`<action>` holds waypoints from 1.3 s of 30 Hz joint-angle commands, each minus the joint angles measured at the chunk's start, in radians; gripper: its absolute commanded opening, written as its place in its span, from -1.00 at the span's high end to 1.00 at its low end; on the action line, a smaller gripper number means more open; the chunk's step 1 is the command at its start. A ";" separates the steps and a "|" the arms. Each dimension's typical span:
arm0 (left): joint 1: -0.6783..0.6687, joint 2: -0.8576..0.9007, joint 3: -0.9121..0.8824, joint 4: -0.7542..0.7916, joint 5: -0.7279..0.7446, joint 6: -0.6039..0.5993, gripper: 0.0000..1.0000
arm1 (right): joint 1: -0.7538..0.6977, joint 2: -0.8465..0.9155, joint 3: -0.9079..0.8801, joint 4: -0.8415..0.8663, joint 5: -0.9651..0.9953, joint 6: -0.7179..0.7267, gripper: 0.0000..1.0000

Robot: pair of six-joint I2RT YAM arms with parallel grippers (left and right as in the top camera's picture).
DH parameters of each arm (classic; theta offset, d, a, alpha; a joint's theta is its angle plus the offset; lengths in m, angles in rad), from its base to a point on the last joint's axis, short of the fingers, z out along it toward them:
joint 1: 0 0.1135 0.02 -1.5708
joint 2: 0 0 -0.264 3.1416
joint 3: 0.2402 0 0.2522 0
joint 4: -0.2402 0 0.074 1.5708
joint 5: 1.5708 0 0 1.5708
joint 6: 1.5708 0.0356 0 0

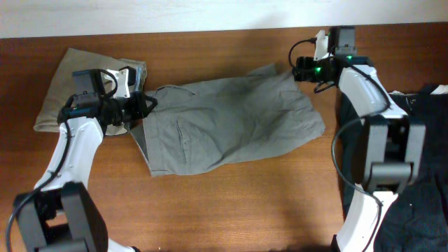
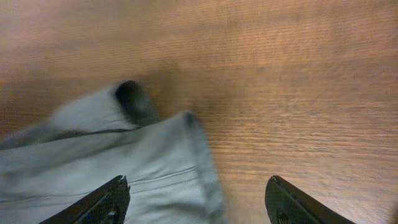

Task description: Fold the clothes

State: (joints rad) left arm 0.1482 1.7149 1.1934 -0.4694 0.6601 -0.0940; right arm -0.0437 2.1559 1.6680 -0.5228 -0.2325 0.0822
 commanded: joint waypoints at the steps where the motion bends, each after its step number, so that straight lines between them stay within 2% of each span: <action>1: 0.007 -0.049 0.021 -0.040 -0.029 0.021 0.88 | -0.003 0.094 0.009 0.061 -0.117 0.003 -0.47; 3: 0.007 -0.049 0.021 -0.044 -0.029 0.021 0.88 | -0.002 0.127 0.008 0.081 -0.227 0.003 -0.45; 8: 0.007 -0.049 0.021 -0.045 -0.047 0.021 0.88 | -0.006 0.150 0.009 0.070 -0.292 -0.008 -0.10; 10: 0.006 -0.049 0.021 -0.053 -0.047 0.021 0.88 | -0.014 0.145 0.010 0.070 -0.321 -0.007 0.46; 13: 0.005 -0.049 0.021 -0.095 -0.047 0.027 0.89 | -0.045 0.114 0.021 0.066 -0.367 -0.007 0.92; 18: 0.005 -0.090 0.021 -0.187 -0.048 0.043 0.96 | -0.079 -0.019 0.021 0.031 -0.386 -0.007 0.92; 23: 0.005 -0.146 0.021 -0.288 -0.085 0.043 0.99 | -0.079 -0.028 0.021 -0.001 -0.397 0.003 0.92; 25: 0.005 -0.161 0.021 -0.443 -0.228 0.042 0.99 | -0.078 -0.034 0.021 0.011 -0.442 0.003 0.92; 27: 0.005 -0.161 0.018 -0.520 -0.383 0.042 0.99 | -0.072 -0.035 0.021 0.068 -0.499 0.008 0.92; 31: 0.005 -0.155 0.017 -0.437 -0.539 0.039 0.95 | -0.023 -0.032 0.021 0.147 -0.449 0.039 0.92; 34: 0.005 -0.109 0.005 -0.352 -0.564 0.039 0.72 | 0.034 -0.016 0.021 0.158 -0.274 0.039 0.90; 36: 0.004 -0.069 -0.005 -0.330 -0.559 0.038 0.63 | 0.050 -0.016 0.021 0.164 -0.203 0.039 0.85; 37: 0.002 -0.051 -0.005 -0.333 -0.552 0.039 0.57 | 0.051 -0.016 0.021 0.167 -0.196 0.038 0.66; 38: 0.002 -0.024 -0.005 -0.347 -0.552 0.039 0.47 | 0.048 -0.016 0.021 0.169 -0.196 0.038 -0.42; 39: 0.002 -0.009 -0.005 -0.357 -0.552 0.038 0.26 | 0.039 -0.016 0.021 0.161 -0.197 0.038 -0.71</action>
State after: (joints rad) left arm 0.1444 1.6585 1.2057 -0.8085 0.1356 -0.0650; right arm 0.0093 2.1475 1.6718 -0.3603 -0.4923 0.1242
